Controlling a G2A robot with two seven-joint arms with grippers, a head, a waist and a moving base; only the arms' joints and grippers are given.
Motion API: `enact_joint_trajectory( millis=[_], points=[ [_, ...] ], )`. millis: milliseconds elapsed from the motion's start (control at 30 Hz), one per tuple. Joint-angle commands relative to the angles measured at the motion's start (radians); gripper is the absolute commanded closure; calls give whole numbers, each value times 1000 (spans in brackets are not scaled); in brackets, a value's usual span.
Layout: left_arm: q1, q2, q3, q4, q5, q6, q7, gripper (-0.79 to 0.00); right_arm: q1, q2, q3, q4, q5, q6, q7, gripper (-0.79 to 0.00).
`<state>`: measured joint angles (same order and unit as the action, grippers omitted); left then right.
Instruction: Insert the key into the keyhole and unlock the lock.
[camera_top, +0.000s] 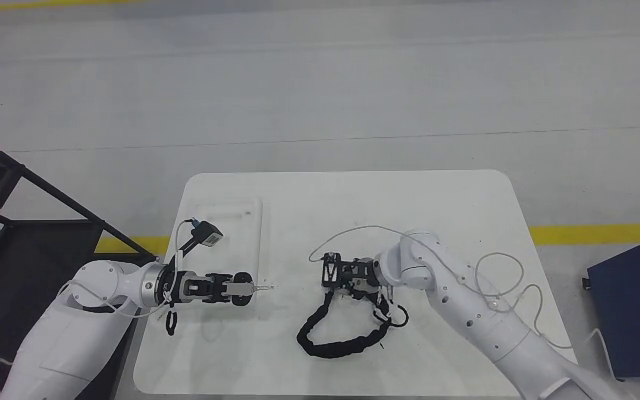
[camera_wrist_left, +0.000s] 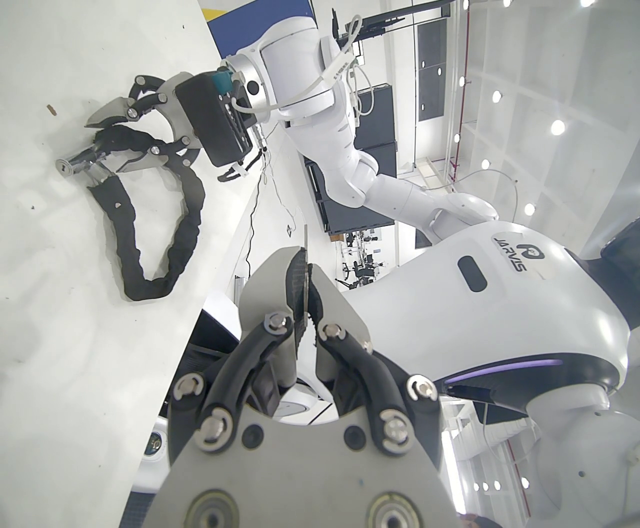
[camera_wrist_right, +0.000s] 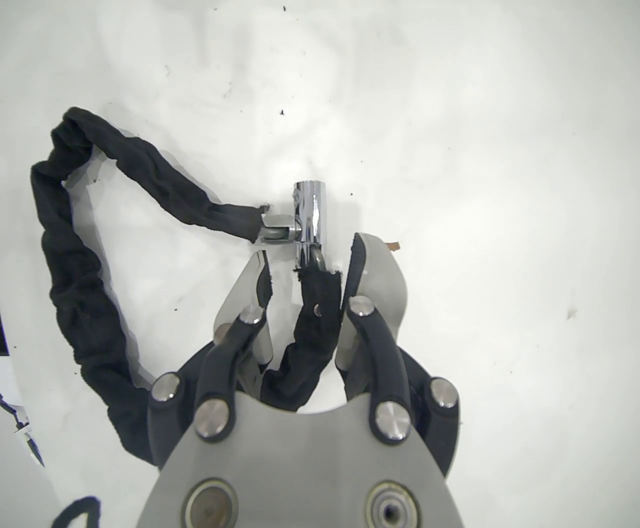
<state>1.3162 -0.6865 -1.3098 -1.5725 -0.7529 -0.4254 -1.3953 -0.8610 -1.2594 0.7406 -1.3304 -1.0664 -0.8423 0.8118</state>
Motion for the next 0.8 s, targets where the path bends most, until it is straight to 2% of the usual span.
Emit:
enact_joint_trajectory(
  millis=[0, 267, 500, 633, 700, 767],
  points=[
    [0, 0, 0, 0, 0, 0, 0, 0, 0, 1, 0, 3, -1, 9, 4, -342],
    [0, 0, 0, 0, 0, 0, 0, 0, 2, 3, -10, 11, 1, 12, 13, -317],
    [0, 0, 0, 0, 0, 0, 0, 0, 2, 7, -16, 18, 2, 10, 24, -231],
    [0, 0, 0, 0, 0, 0, 0, 0, 7, 10, -30, 12, -28, -10, 54, -256],
    [0, 0, 0, 0, 0, 0, 0, 0, 8, 11, -30, 11, -25, -10, 54, -219],
    [0, 0, 0, 0, 0, 0, 0, 0, 10, 12, -33, 7, -33, -10, 62, -77]
  ],
)
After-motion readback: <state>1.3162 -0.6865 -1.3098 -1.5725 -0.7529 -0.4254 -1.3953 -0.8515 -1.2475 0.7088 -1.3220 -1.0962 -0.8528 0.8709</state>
